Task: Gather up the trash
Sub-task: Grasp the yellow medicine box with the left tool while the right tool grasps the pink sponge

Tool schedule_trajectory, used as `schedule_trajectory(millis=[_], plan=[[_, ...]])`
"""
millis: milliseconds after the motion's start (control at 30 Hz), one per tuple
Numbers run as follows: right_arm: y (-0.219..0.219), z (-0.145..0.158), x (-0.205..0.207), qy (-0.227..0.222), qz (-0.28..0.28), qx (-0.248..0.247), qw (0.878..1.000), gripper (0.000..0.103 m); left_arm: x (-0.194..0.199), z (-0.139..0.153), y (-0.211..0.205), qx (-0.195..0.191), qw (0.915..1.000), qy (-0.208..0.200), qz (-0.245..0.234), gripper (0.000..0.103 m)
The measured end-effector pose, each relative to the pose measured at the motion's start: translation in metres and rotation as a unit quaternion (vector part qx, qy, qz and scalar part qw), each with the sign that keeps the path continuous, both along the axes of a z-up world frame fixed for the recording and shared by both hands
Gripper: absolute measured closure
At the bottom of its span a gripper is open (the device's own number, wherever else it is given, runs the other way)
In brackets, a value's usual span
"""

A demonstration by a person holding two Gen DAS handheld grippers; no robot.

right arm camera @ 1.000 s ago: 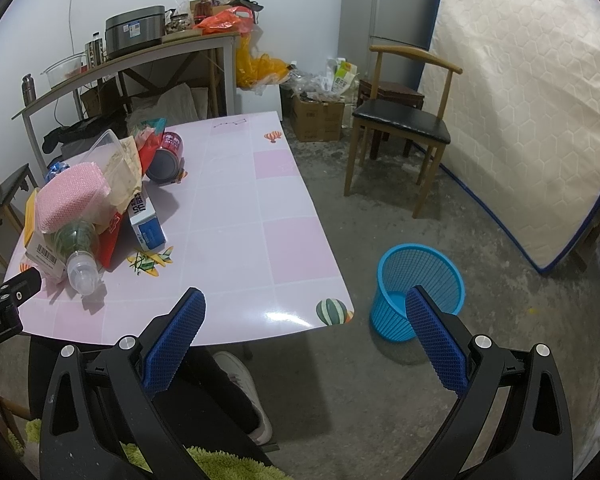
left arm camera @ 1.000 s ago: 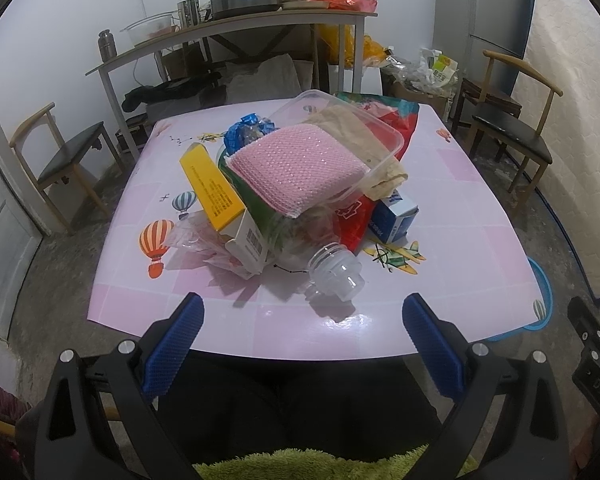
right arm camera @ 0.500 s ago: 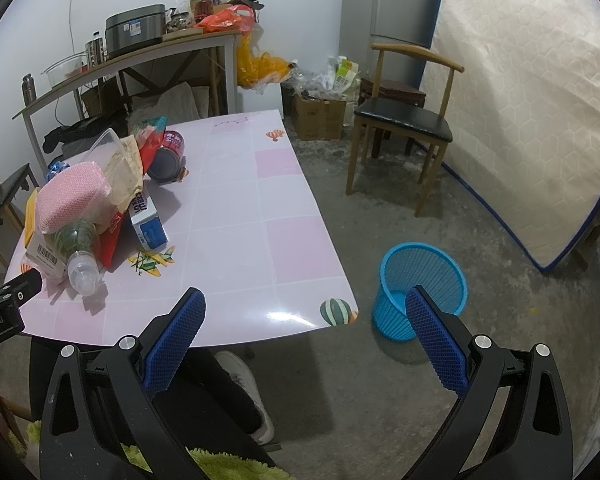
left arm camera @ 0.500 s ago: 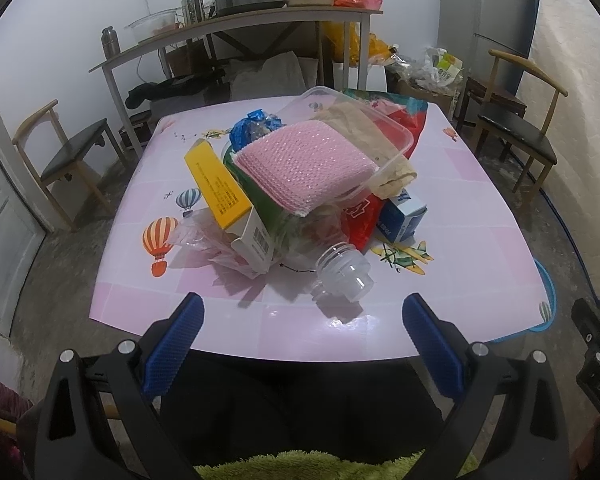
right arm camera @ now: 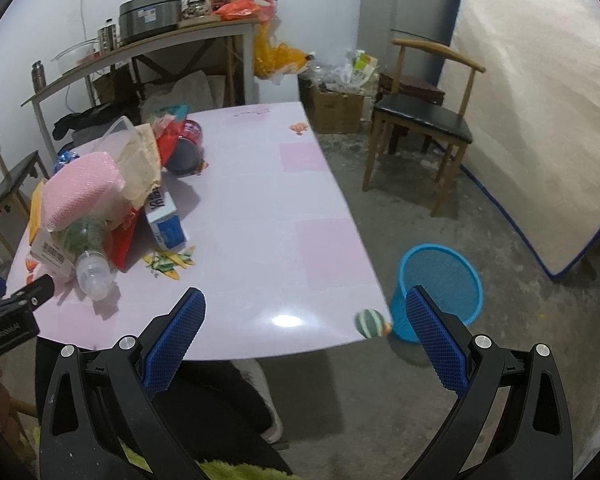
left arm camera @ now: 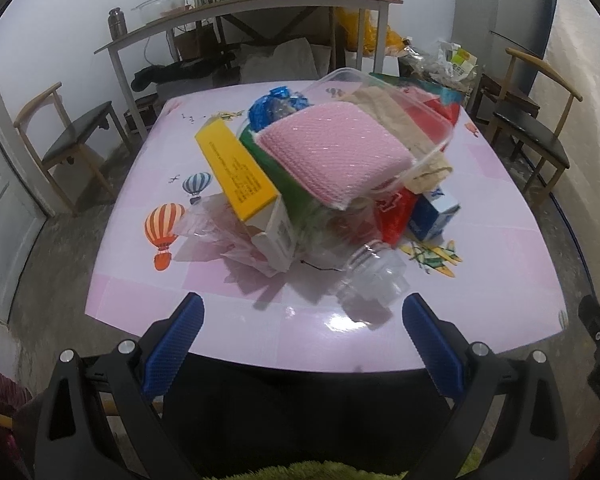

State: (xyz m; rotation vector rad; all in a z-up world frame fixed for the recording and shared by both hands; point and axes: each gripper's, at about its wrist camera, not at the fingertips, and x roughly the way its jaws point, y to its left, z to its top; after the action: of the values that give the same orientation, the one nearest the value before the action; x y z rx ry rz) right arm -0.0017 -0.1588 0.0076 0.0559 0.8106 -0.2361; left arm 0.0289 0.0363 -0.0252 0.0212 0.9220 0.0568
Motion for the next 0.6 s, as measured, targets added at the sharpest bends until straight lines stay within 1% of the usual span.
schedule_trajectory(millis=[167, 300, 400, 500, 533, 600], plan=[[0.009, 0.001, 0.016, 0.002, 0.025, 0.016, 1.000, 0.007, 0.006, -0.006, 0.021, 0.008, 0.9997, -0.013, 0.017, 0.006], [0.020, 0.003, 0.031, 0.000, 0.051, 0.012, 0.999, 0.007, 0.009, -0.009, 0.042, 0.006, 0.9994, -0.020, 0.027, 0.006], [0.028, 0.009, 0.039, -0.024, 0.081, 0.019, 0.996, 0.007, 0.011, -0.009, 0.059, -0.003, 0.9993, -0.029, 0.023, 0.006], [0.037, 0.017, 0.047, -0.055, 0.113, 0.036, 0.991, 0.007, 0.011, -0.008, 0.077, -0.030, 0.9985, -0.045, 0.008, 0.006], [0.042, 0.019, 0.051, -0.067, 0.126, 0.046, 0.989, 0.007, 0.010, -0.007, 0.084, -0.048, 0.9972, -0.056, -0.006, 0.006], [0.048, 0.022, 0.057, -0.075, 0.139, 0.055, 0.986, 0.007, 0.008, -0.002, 0.094, -0.086, 0.9927, -0.080, -0.030, 0.006]])
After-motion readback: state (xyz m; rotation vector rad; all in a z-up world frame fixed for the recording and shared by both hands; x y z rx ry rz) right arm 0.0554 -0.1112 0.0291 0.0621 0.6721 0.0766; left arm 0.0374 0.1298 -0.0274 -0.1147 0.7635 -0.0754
